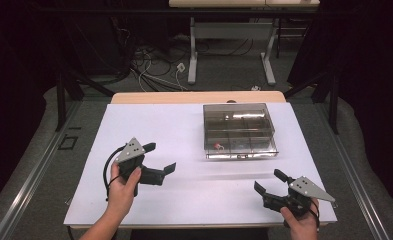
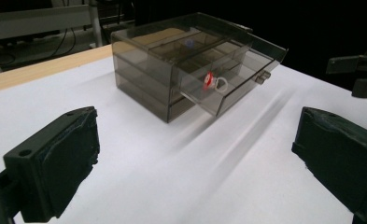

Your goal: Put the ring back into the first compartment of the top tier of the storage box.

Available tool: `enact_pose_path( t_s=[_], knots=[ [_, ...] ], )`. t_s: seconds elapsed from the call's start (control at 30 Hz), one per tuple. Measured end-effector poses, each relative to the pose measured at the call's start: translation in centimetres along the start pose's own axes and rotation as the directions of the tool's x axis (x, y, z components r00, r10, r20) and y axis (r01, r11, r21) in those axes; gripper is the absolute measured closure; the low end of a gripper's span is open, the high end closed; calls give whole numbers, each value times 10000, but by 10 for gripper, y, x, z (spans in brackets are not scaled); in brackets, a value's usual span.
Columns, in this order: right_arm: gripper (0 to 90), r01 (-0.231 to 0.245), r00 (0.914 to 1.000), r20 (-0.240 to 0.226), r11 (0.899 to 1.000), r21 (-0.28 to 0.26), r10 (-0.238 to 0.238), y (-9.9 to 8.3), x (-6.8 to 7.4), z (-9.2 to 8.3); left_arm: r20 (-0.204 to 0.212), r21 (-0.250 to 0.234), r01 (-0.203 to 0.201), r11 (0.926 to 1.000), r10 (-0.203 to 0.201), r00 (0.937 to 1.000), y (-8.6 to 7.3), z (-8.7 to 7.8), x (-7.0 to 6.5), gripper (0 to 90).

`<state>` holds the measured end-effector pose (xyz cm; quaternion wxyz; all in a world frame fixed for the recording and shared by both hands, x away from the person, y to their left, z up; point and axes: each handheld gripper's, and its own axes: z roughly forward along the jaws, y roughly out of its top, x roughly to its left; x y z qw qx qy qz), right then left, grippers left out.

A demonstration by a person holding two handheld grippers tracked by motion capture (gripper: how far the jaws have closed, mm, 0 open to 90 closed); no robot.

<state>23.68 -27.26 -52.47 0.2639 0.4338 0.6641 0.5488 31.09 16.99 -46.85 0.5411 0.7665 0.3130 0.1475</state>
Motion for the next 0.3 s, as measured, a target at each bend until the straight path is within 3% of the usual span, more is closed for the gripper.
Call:
enact_pose_path(
  t_s=[0.17, 0.3],
  knots=[
    [148, 67, 9999, -115, 10000, -3, -67, 0, 1, 1, -188, -170, 350, 9992, -353, 9992, -18, -13, 8, 5],
    [148, 125, 9999, -106, 9999, -91, -126, 0, 1, 1, -478, -266, 326, 9991, -338, 9983, -30, -21, 15, 5]
  ],
)
